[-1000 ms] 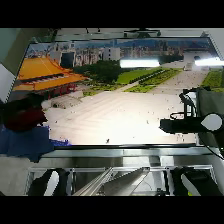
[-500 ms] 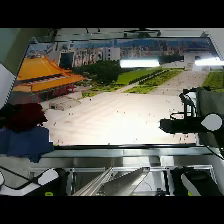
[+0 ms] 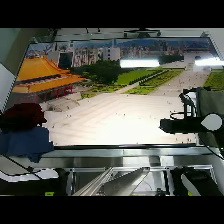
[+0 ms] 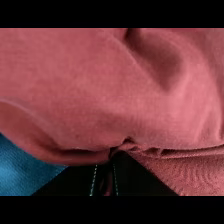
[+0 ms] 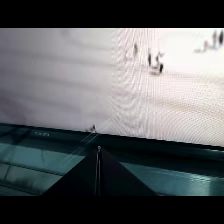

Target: Fold the shirts.

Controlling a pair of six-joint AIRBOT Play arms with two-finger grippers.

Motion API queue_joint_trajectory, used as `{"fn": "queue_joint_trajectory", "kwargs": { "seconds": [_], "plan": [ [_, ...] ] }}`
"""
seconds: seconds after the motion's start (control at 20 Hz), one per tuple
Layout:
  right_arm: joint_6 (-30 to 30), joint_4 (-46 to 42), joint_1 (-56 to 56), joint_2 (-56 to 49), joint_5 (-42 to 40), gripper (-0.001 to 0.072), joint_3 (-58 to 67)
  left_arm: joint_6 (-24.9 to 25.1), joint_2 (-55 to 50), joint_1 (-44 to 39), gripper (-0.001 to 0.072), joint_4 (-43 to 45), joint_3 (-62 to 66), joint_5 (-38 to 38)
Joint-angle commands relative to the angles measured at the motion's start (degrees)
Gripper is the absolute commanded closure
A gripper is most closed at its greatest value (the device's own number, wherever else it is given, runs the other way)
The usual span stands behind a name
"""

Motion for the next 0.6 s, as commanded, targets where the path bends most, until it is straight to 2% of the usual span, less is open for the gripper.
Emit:
{"fn": "queue_joint_trajectory", "kwargs": {
  "seconds": [0.0,0.25,0.4,0.55],
  "plan": [
    [0.0,0.0,0.0,0.0,0.0,0.0695,0.0,-0.1,-0.2,-3.0,0.0707,-0.7,5.4,-4.7],
    [0.0,0.0,0.0,-0.1,-0.4,0.0695,0.0,-3.3,6.4,-11.6,0.0707,-1.8,17.5,-13.6],
    [0.0,0.0,0.0,-0.1,-0.4,0.0695,0.0,-3.4,11.5,-19.6,0.0688,-13.9,21.1,-15.8],
    [0.0,0.0,0.0,-0.1,-0.4,0.0695,0.0,-3.3,15.1,-31.1,0.0688,-23.7,19.1,-15.4]
  ]
}}
